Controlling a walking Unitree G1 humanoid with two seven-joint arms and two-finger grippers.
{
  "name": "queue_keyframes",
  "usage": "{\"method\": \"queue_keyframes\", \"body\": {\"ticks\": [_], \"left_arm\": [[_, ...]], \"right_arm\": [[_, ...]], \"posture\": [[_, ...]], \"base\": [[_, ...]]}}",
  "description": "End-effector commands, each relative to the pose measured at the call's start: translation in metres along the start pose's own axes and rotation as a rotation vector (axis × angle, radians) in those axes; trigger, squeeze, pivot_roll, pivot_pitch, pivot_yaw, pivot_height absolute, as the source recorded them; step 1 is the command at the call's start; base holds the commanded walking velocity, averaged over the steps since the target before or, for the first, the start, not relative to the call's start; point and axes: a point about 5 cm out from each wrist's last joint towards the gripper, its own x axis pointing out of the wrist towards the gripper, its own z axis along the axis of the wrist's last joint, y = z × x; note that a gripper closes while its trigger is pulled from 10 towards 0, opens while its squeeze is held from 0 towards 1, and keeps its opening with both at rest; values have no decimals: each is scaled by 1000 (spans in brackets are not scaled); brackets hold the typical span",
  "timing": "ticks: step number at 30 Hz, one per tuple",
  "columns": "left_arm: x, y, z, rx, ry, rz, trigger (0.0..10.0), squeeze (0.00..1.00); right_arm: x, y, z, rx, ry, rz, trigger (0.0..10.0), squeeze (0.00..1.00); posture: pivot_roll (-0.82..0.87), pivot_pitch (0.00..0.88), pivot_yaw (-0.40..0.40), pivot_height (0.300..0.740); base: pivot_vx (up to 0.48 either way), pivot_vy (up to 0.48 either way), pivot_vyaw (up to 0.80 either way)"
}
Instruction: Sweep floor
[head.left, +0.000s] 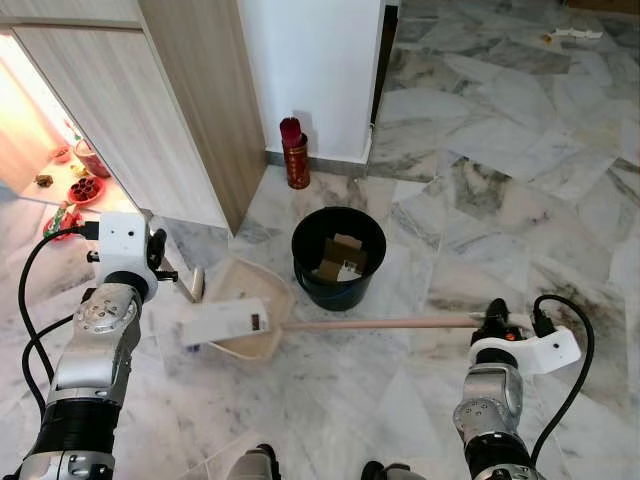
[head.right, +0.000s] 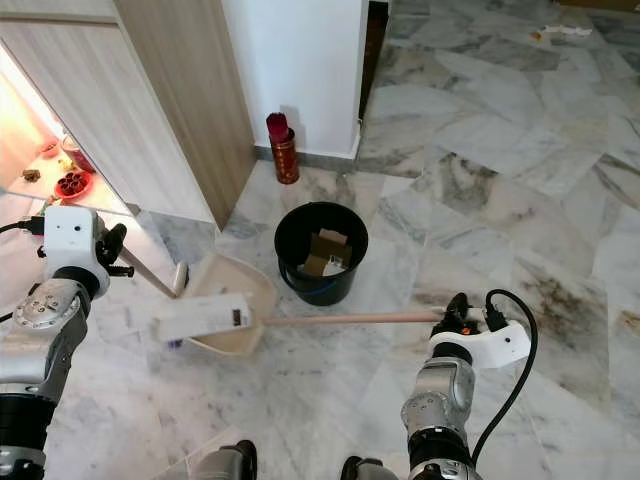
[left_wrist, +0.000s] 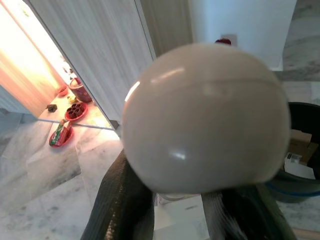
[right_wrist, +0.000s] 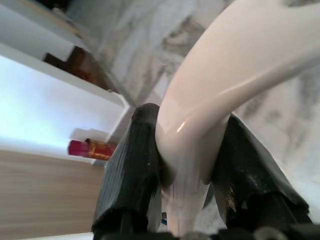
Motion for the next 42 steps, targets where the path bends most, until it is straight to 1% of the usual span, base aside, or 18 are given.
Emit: {"method": "queue_keyframes", "body": {"ticks": [1,8,12,13,14,16,17,18,19,20,21,24,27,28,32,35,37,42], "left_arm": [[2,4,9,26,-51,21,10000,0],[2,3,8,27,-58,16,10000,0],[2,2,8,39,-62,12,10000,0],[2,2,7,40,-63,12,10000,0],[2,2,7,41,-63,12,10000,0],[3,2,7,41,-64,12,10000,0],[3,2,7,41,-65,13,10000,0],[3,2,7,41,-65,13,10000,0],[3,2,7,42,-66,13,10000,0],[3,2,7,44,-66,13,10000,0],[3,2,6,47,-68,13,10000,0],[3,1,5,48,-69,14,10000,0],[2,0,4,47,-70,15,10000,0],[2,0,3,46,-74,17,10000,0],[-2,-3,-2,12,-102,32,10000,0],[-4,-4,-4,2,-114,50,10000,0],[-4,-4,-5,2,-112,52,10000,0],[-4,-4,-6,7,-115,54,10000,0]], "right_arm": [[-1,0,5,-35,-18,36,10000,0],[-3,0,2,-73,8,46,10000,0],[-5,3,3,-233,-5,90,10000,0],[-5,3,2,-237,-6,94,10000,0],[-5,3,2,-210,-2,86,10000,0],[-4,0,-1,-90,36,53,10000,0],[-4,-2,-4,-80,73,46,10000,0],[-4,-1,-4,-150,77,63,10000,0],[-5,0,-4,-187,69,80,10000,0],[-5,0,-4,-179,64,80,10000,0],[-6,0,-4,-147,56,66,10000,0],[-6,-1,-3,-170,50,64,10000,0],[-6,-2,-2,-165,46,63,10000,0],[-6,-2,-1,-171,41,68,10000,0],[-8,3,4,-258,-1,117,10000,0],[-8,5,8,-270,-34,126,10000,0],[-8,4,12,-265,-55,106,10000,0],[-12,-5,24,-291,-139,15,10000,0]], "posture": [[149,126,49,740],[149,117,48,740],[147,111,47,740],[147,111,47,740],[145,107,46,740],[145,104,45,740],[144,104,44,740],[144,104,43,740],[146,106,42,740],[146,107,43,740],[145,110,42,740],[143,113,40,740],[144,115,40,740],[145,118,40,740],[136,121,38,740],[134,124,38,740],[134,125,37,740],[129,126,37,740]], "base": [[0,0,0],[0,0,0],[0,0,0],[0,0,0],[0,0,0],[0,0,0],[0,0,0],[0,0,0],[0,0,0],[0,0,0],[0,0,0],[0,0,0],[0,0,0],[0,0,0],[0,0,0],[0,0,0],[0,0,0],[0,0,0]]}}
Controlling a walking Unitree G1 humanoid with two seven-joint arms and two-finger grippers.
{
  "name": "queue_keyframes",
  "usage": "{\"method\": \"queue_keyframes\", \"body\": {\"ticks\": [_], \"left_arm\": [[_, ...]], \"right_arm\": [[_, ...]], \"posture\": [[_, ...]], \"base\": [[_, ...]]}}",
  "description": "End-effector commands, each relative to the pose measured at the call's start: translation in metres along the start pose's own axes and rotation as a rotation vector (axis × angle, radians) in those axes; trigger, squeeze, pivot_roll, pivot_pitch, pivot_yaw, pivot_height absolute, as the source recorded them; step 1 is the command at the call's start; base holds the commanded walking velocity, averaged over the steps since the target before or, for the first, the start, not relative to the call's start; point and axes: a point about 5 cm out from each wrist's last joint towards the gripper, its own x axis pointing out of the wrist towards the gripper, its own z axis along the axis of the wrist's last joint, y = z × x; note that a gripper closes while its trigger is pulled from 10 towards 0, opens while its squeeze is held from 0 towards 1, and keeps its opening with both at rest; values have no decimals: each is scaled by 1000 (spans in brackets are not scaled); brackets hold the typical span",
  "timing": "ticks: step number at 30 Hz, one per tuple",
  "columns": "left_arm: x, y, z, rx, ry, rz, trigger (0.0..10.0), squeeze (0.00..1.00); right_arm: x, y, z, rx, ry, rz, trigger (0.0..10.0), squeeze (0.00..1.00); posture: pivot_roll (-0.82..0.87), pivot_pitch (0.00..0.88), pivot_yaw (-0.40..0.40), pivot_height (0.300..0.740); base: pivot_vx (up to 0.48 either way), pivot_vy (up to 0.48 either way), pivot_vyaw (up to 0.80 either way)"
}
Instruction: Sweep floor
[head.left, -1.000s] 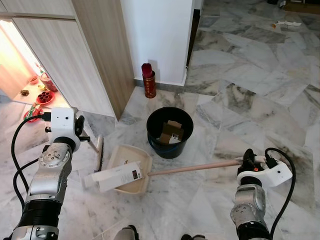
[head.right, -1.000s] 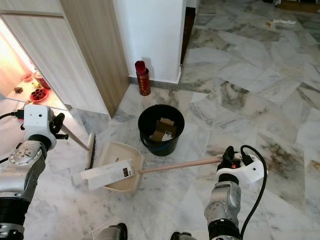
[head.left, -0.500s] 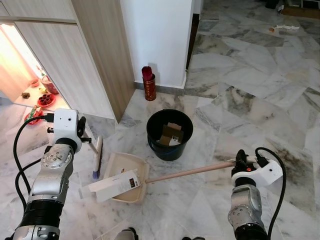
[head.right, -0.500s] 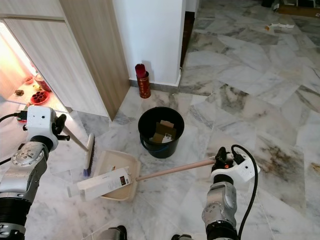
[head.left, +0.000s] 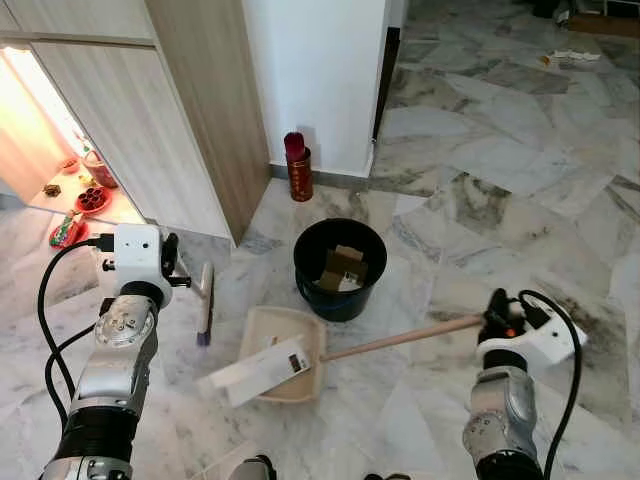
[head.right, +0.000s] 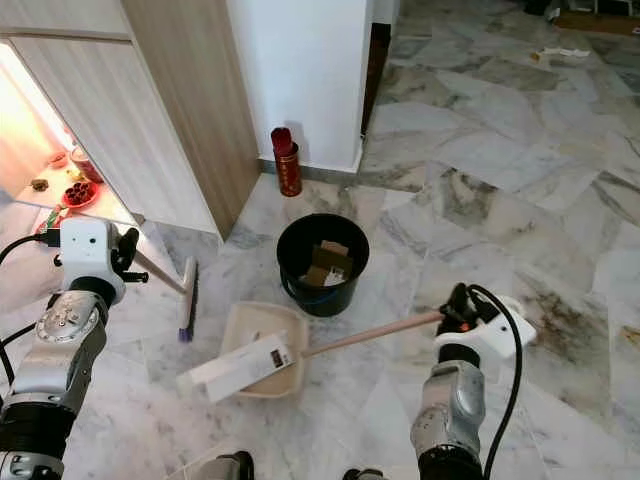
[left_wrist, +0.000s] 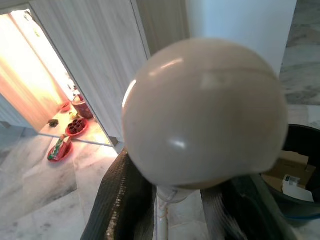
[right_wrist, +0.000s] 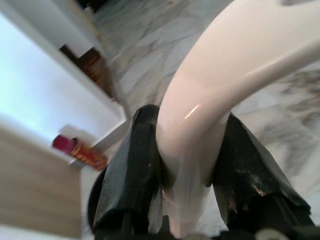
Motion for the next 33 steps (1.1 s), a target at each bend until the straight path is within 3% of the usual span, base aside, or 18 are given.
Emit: {"method": "queue_keyframes", "body": {"ticks": [1,12,19,28,33], "left_arm": [[0,8,6,22,-48,36,10000,0],[3,6,6,31,-54,19,10000,0],[5,3,8,36,-59,4,10000,0],[9,0,9,36,-65,-6,10000,0],[12,-2,9,39,-68,-13,10000,0]], "right_arm": [[-2,-3,9,3,-59,-46,10000,0],[-17,-28,18,-36,-120,-219,10000,0],[-25,-52,41,-67,-212,-444,10000,0],[-33,-49,68,-57,-308,-515,10000,0],[-39,-40,70,10,-253,-525,10000,0]], "posture": [[126,126,37,740],[117,122,46,740],[111,114,50,740],[98,105,54,740],[98,93,55,740]], "base": [[0,0,0],[0,0,0],[0,0,0],[0,0,0],[0,0,0]]}}
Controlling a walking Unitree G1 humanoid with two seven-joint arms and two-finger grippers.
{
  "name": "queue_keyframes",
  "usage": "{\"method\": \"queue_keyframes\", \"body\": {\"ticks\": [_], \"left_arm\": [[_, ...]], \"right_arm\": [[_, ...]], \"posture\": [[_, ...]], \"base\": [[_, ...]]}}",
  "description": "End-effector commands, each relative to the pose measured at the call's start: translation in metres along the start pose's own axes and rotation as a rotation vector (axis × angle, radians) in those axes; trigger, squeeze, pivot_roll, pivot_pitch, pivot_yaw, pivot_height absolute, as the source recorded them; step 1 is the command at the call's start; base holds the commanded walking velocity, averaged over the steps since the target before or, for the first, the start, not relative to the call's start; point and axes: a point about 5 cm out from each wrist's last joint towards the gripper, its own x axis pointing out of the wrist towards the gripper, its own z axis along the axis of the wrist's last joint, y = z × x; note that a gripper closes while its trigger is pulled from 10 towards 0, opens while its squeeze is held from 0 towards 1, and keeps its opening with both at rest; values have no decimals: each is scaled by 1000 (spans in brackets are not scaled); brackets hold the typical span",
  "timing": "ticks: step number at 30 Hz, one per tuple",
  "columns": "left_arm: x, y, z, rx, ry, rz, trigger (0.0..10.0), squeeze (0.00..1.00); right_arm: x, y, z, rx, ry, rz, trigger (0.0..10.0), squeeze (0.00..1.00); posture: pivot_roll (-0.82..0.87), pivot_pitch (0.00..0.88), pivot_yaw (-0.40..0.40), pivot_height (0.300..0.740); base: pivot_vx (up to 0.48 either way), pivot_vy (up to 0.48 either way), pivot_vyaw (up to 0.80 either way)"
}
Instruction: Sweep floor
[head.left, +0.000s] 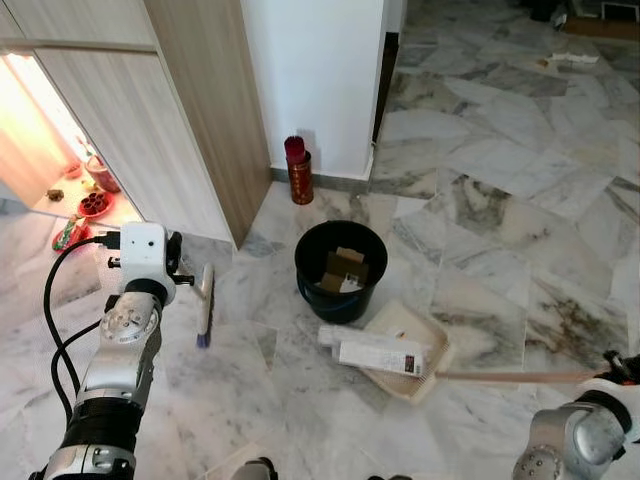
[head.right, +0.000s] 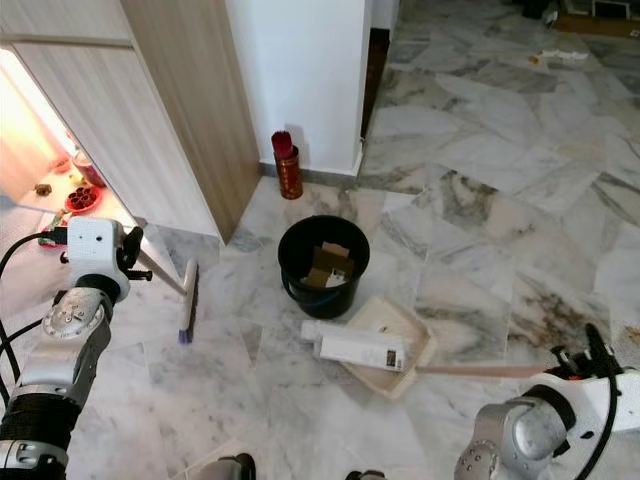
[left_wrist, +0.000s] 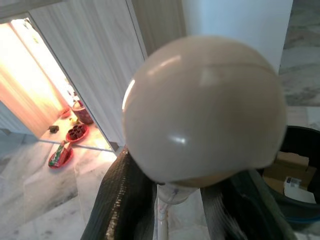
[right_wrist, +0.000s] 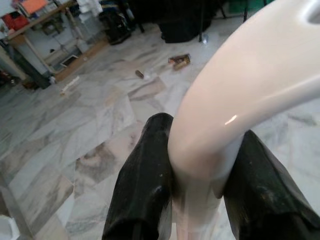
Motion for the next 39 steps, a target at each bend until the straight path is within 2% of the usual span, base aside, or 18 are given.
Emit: {"method": "queue_keyframes", "body": {"ticks": [1,3,12,15,19,25,31,39], "left_arm": [[5,2,11,31,-61,3,10000,0],[6,2,12,32,-63,3,10000,0],[8,0,12,33,-66,-6,10000,0],[9,0,13,37,-70,-9,10000,0],[10,0,13,38,-70,-11,10000,0],[11,-4,13,42,-70,-38,10000,0],[14,-7,14,46,-72,-52,10000,0],[14,-7,15,50,-71,-59,10000,0]], "right_arm": [[-7,9,2,50,39,40,10000,0],[-9,13,2,50,51,70,10000,0],[-15,13,17,63,38,33,10000,0],[-23,18,30,41,-3,36,10000,0],[-26,19,34,25,-13,35,10000,0],[-43,18,48,-9,-32,0,10000,0],[-49,18,55,26,-22,-31,10000,0],[-49,38,78,108,-68,-8,10000,0]], "posture": [[97,92,55,740],[95,87,55,740],[97,70,58,740],[98,61,58,740],[98,57,58,740],[93,47,62,740],[87,43,69,740],[89,47,73,740]], "base": [[0,0,0],[0,0,0],[0,0,0],[0,0,0],[0,0,0],[0,0,0],[0,0,0],[0,0,0]]}}
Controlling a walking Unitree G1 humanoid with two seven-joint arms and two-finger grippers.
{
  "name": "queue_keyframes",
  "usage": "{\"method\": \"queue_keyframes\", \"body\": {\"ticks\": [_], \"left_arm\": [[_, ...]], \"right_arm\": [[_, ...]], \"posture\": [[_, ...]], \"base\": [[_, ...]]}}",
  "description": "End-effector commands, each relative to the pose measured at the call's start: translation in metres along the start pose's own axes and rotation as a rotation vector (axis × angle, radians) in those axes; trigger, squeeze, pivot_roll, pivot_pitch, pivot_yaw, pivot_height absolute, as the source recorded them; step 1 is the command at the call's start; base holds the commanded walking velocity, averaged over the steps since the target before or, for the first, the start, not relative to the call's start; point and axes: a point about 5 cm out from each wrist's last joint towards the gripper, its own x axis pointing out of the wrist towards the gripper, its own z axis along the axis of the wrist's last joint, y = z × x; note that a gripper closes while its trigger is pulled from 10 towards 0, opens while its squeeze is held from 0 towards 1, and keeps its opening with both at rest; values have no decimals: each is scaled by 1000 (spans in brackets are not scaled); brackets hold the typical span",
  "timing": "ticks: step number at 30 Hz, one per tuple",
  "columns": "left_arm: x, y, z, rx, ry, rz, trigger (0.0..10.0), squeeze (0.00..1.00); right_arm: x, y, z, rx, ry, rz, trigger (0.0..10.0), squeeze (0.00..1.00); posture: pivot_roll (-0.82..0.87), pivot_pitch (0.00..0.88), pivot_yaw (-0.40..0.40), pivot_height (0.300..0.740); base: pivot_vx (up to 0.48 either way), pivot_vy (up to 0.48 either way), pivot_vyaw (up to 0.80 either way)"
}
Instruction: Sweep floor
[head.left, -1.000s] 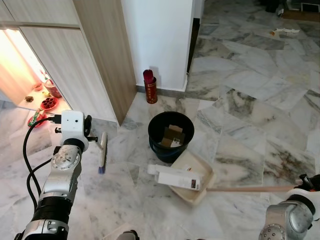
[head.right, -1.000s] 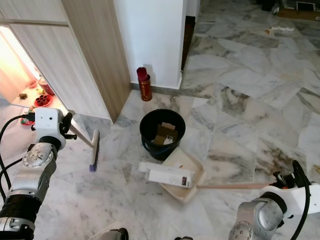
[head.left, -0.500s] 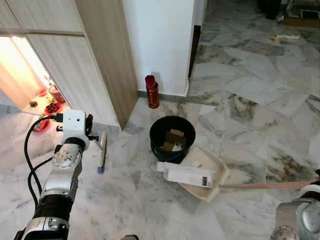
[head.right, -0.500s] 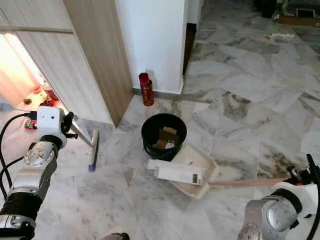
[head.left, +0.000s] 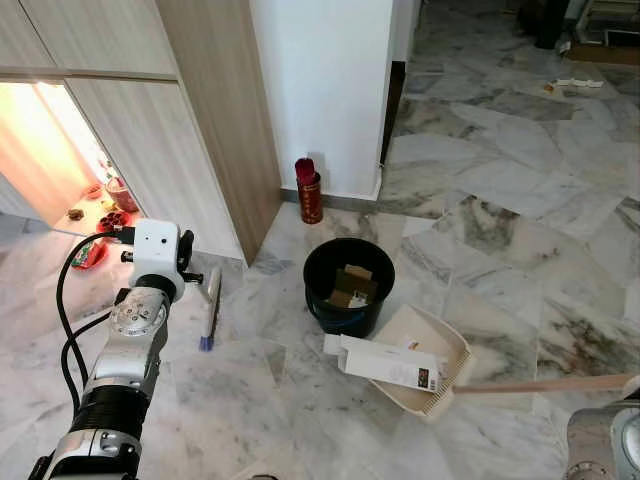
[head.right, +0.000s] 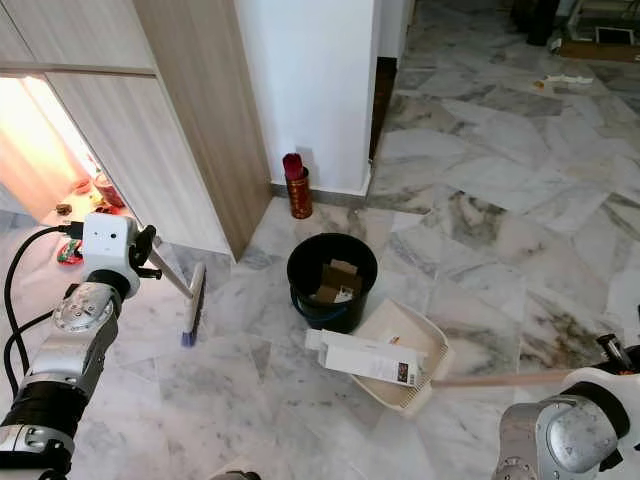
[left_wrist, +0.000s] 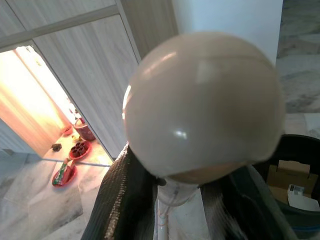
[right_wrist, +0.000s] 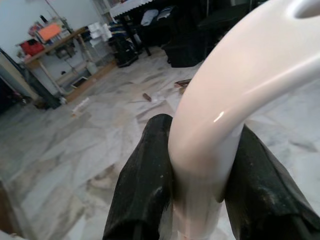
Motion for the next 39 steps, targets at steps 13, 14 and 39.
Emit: {"method": "queue_keyframes", "body": {"ticks": [13,14,39], "left_arm": [[5,4,17,33,-76,-6,10000,0],[6,3,17,33,-76,-8,10000,0],[5,-6,19,29,-101,-53,10000,0]], "right_arm": [[-26,43,38,205,-31,96,10000,0],[-25,45,42,218,-40,100,10000,0],[-22,107,40,309,-98,273,10000,0]], "posture": [[99,56,77,740],[97,56,76,740],[96,52,80,740]], "base": [[0,0,0],[0,0,0],[0,0,0]]}}
